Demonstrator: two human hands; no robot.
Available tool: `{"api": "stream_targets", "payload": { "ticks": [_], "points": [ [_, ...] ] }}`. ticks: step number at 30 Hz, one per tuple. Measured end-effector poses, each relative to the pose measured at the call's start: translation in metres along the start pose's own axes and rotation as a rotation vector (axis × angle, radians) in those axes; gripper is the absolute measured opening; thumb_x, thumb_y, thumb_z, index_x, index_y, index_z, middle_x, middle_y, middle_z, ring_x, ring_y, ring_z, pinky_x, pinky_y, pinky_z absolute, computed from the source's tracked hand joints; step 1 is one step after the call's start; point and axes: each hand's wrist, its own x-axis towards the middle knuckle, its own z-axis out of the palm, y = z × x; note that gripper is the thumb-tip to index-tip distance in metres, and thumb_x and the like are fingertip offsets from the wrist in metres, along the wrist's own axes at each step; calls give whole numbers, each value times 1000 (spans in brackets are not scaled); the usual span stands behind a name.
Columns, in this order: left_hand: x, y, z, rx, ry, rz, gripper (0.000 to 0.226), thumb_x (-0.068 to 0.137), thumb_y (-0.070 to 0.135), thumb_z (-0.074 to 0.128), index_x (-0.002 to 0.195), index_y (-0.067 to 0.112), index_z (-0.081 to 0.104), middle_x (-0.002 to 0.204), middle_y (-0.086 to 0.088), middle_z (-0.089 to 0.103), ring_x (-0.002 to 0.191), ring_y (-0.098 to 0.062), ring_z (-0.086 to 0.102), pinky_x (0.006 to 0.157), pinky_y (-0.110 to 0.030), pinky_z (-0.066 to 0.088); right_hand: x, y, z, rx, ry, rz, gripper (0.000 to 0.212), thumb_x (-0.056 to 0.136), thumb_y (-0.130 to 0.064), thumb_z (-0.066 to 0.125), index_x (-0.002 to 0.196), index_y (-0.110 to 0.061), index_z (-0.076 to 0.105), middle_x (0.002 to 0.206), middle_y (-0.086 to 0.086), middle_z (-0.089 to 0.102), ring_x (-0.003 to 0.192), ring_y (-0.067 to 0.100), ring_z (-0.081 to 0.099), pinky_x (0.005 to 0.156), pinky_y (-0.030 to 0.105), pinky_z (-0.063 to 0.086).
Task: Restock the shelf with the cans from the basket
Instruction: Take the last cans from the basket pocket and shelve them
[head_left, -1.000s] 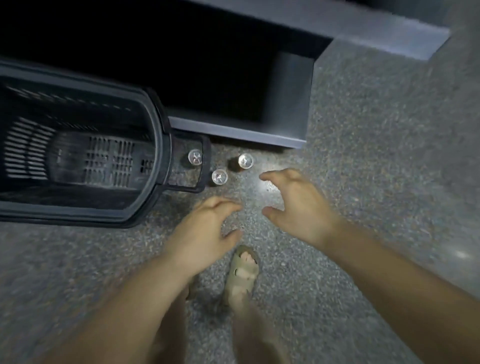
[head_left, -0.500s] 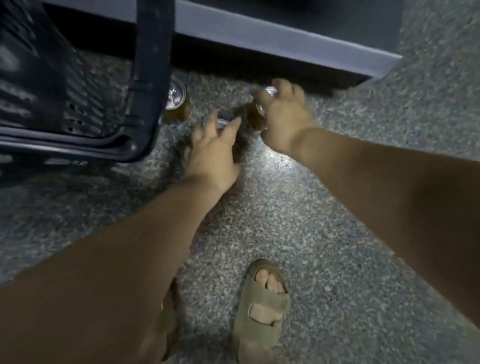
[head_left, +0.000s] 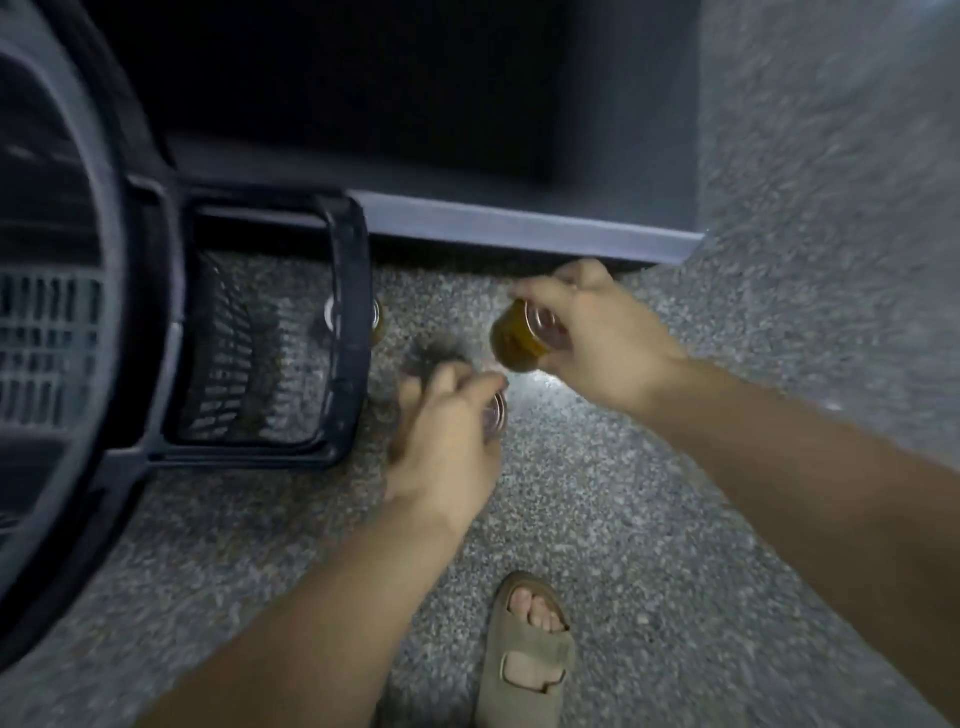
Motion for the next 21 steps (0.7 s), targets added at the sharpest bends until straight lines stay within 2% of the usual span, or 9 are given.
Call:
{"api": "stream_targets", "payload": {
  "ticks": [5,10,13,15,18,21],
  "points": [
    [-69,91,-120,-41,-43,96,54,73,28,73,120,42,52,124,13,45,104,-12,32,85,-29,44,-110,-61,-148,24,36,-50,69,74,-11,71,125,-47,43,129,-3,37,113,23,48,98,39,44],
    [-116,176,-296,8,5,222,57,69,32,71,118,50,47,115,25,39,99,-6,29,85,-27,43,-205,-147,-306,-9,174,-119,74,73,-16,73,120,-54,30,126,-16,30,110,12,45,94,30,44],
    [-143,215,-414,80,71,285,72,66,37,68,117,61,24,113,32,32,100,-1,27,84,-27,44,-254,-206,-387,-29,293,-195,76,70,-17,72,117,-57,28,118,-29,24,111,3,40,92,21,38],
    [-165,238,-489,144,139,329,75,66,46,65,112,67,9,118,38,21,103,3,22,84,-21,43,-284,-245,-436,-35,361,-261,76,69,-18,71,114,-62,28,120,-34,18,110,-5,37,88,14,36],
    [-200,268,-596,187,207,429,69,67,49,65,107,71,12,118,40,14,105,6,20,84,-16,39,-327,-304,-510,-31,412,-331,76,68,-21,72,110,-68,31,121,-39,18,108,-9,38,79,13,38],
    [-233,297,-691,184,264,517,56,65,47,70,102,70,34,112,40,24,107,12,23,79,-14,37,-364,-356,-579,-38,449,-402,74,62,-21,76,107,-67,39,114,-36,32,104,-8,44,78,16,43]
  ]
}}
